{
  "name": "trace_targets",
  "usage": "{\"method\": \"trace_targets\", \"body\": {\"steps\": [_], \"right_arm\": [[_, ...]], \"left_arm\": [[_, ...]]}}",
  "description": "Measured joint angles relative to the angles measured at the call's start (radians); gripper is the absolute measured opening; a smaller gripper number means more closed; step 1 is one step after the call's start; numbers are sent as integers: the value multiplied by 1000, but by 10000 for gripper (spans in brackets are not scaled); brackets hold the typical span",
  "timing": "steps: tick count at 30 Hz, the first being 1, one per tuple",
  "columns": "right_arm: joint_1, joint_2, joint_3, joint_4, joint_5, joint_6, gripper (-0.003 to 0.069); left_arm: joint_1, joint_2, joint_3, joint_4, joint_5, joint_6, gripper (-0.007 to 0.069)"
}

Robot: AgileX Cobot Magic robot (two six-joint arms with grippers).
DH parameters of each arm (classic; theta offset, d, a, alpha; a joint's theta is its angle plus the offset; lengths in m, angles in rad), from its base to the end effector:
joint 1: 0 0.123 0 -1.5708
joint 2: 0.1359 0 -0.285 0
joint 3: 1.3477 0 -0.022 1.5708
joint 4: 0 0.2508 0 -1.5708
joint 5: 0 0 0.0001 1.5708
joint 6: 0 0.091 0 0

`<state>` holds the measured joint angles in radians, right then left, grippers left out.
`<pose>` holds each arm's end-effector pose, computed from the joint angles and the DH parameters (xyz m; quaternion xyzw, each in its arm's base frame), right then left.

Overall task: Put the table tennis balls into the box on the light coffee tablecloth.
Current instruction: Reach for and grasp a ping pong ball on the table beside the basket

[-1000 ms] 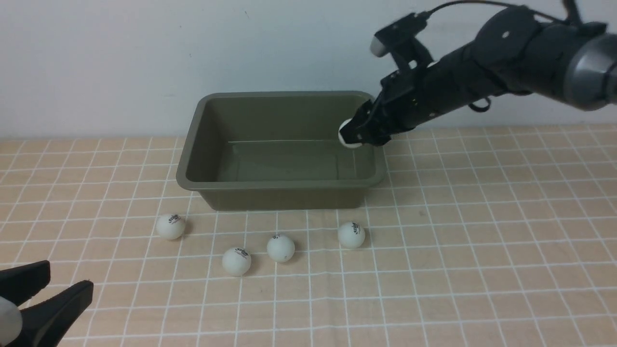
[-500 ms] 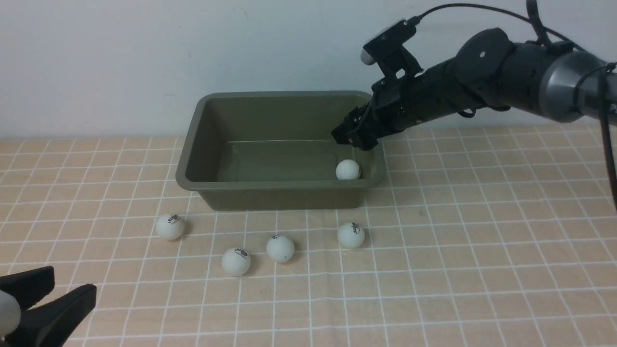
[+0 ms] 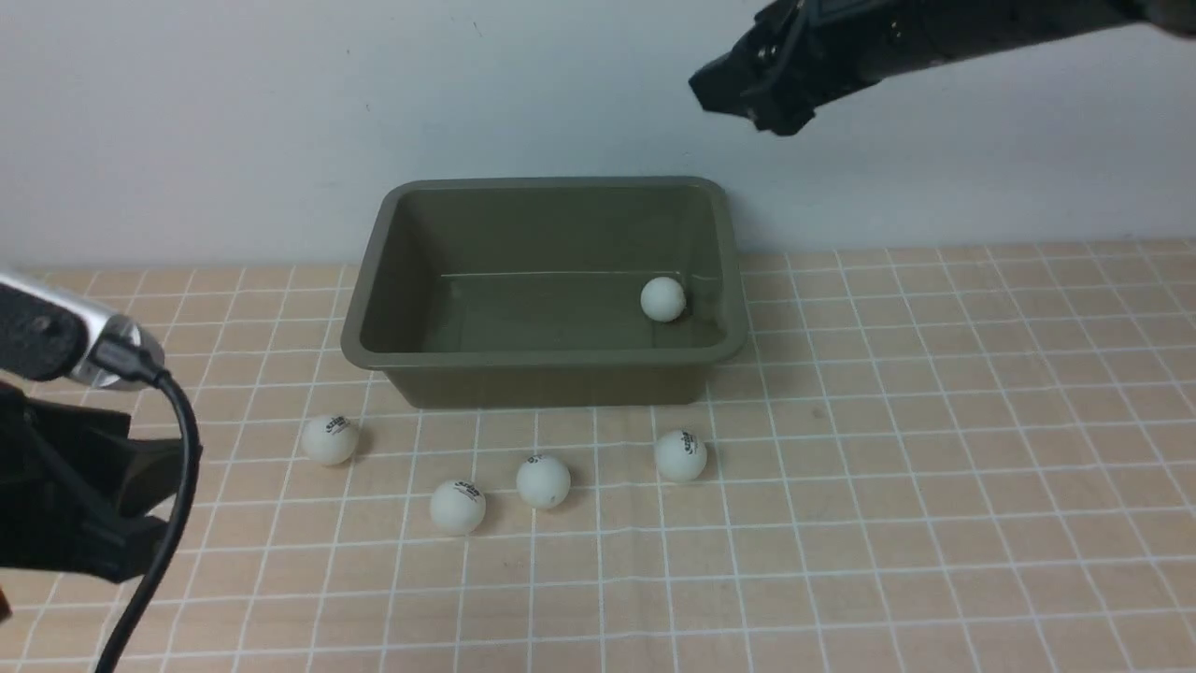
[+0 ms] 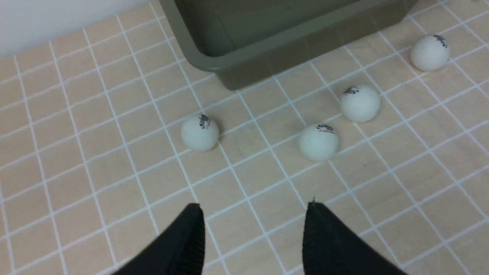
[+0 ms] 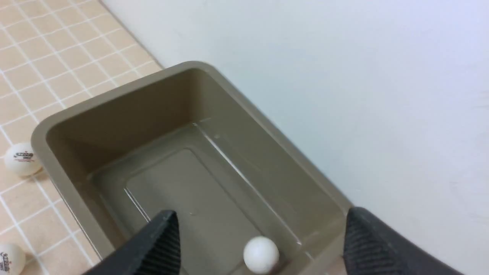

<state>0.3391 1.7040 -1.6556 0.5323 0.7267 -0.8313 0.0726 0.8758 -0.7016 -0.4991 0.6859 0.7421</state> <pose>0.3627 0.1605 0.3800 -0.3959 0.7841 0.1343 0.4587 0.1678 -0.0155 0.3081 0.1844 0.8813 -0.0514 0.4321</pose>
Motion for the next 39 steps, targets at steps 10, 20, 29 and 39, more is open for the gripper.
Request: {"method": "trace_targets", "body": {"steps": [10, 20, 29, 39], "right_arm": [[0, -75, 0, -31, 82, 57, 522], [0, -80, 0, -15, 135, 75, 522], [0, -80, 0, -15, 142, 75, 522], [0, -80, 0, -15, 142, 75, 522]], "left_arm": [[0, 403, -212, 0, 15, 56, 318], [0, 736, -379, 19, 22, 181, 373], [-1, 948, -474, -19, 30, 202, 373], [-1, 1101, -560, -51, 13, 202, 372]]}}
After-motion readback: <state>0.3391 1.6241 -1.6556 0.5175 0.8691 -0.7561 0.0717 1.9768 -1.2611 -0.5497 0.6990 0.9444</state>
